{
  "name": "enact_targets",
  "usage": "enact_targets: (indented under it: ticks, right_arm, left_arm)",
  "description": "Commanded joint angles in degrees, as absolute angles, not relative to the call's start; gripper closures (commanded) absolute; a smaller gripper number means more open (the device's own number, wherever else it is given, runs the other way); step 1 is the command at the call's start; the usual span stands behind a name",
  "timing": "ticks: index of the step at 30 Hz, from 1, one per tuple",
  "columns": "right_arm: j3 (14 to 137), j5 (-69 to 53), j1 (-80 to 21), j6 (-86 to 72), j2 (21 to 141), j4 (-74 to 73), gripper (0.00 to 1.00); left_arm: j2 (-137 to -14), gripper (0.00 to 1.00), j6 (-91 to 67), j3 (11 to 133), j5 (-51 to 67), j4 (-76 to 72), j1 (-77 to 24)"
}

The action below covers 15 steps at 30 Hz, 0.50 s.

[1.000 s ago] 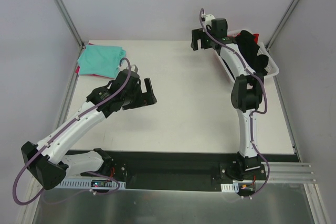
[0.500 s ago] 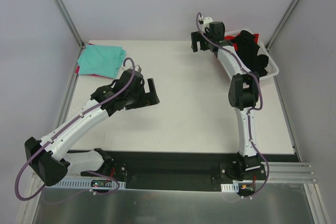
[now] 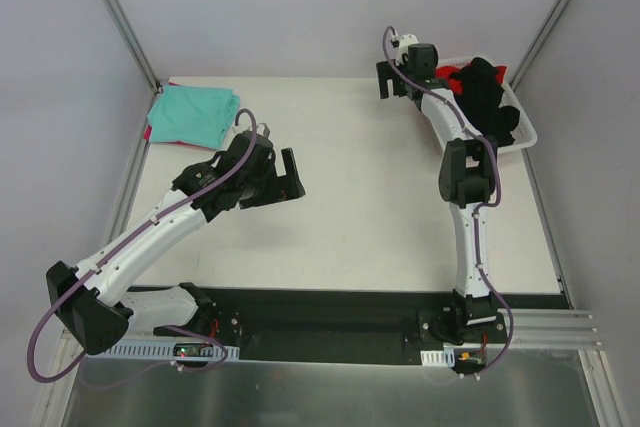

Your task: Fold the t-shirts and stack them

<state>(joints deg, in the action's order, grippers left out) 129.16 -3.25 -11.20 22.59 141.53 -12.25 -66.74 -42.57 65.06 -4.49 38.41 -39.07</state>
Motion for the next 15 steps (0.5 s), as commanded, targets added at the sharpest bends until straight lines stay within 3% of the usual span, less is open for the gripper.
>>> enact_targets:
  ticks: [1, 15]
  right_arm:
    - [129.3, 2.8, -9.3, 24.3, 142.3, -10.5, 0.04]
    - [129.3, 4.0, -3.9, 23.5, 142.6, -9.7, 0.04]
  left_arm:
    - [-66.2, 0.03, -42.6, 67.6, -3.5, 37.9, -39.6]
    - [-66.4, 0.03, -42.1, 67.1, -2.8, 37.8, -39.6]
